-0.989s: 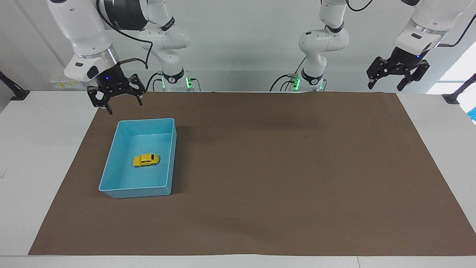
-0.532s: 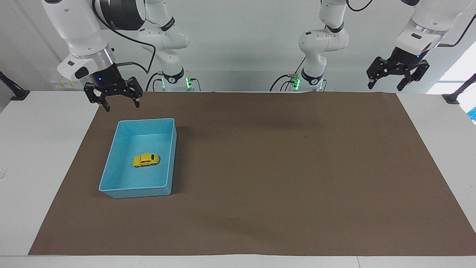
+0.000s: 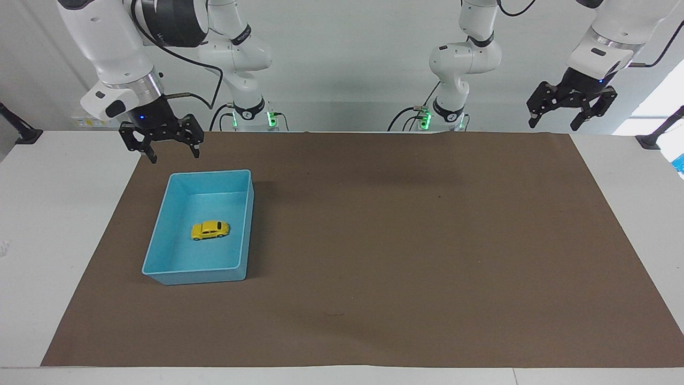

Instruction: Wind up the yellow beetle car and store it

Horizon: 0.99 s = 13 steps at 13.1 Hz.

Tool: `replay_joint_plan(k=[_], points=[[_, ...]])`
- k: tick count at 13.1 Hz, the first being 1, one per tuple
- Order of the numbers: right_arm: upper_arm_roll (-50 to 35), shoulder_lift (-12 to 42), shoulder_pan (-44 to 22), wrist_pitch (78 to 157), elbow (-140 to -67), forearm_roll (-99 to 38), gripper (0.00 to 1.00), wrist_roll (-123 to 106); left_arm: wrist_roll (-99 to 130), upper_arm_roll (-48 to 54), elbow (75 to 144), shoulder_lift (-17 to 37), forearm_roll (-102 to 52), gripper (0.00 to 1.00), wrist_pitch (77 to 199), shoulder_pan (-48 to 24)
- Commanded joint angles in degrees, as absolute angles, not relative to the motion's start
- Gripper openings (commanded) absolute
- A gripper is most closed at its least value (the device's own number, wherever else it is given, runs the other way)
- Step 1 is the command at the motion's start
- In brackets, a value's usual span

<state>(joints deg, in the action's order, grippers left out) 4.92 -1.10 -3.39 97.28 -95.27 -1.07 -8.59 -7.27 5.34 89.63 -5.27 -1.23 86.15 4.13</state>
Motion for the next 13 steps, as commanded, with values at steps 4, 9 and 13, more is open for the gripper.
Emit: replay_joint_plan(k=[4,9,13], points=[[4.39,-0.35,-3.25,93.70,-91.76,-0.26,1.00,-2.64,-7.21,5.45,89.74,-5.89,-1.76,1.00,85.43,4.66],[4.83,-0.62,-3.16,89.48,-89.91,1.04,1.00,-2.64,-7.21,5.45,89.74,-5.89,-1.76,1.00,85.43,4.66],[4.75,-0.62,-3.08,89.03,-89.21,0.79,1.00,-2.73,-7.21,5.54,89.74,-5.89,-1.76,1.00,85.43,4.66]])
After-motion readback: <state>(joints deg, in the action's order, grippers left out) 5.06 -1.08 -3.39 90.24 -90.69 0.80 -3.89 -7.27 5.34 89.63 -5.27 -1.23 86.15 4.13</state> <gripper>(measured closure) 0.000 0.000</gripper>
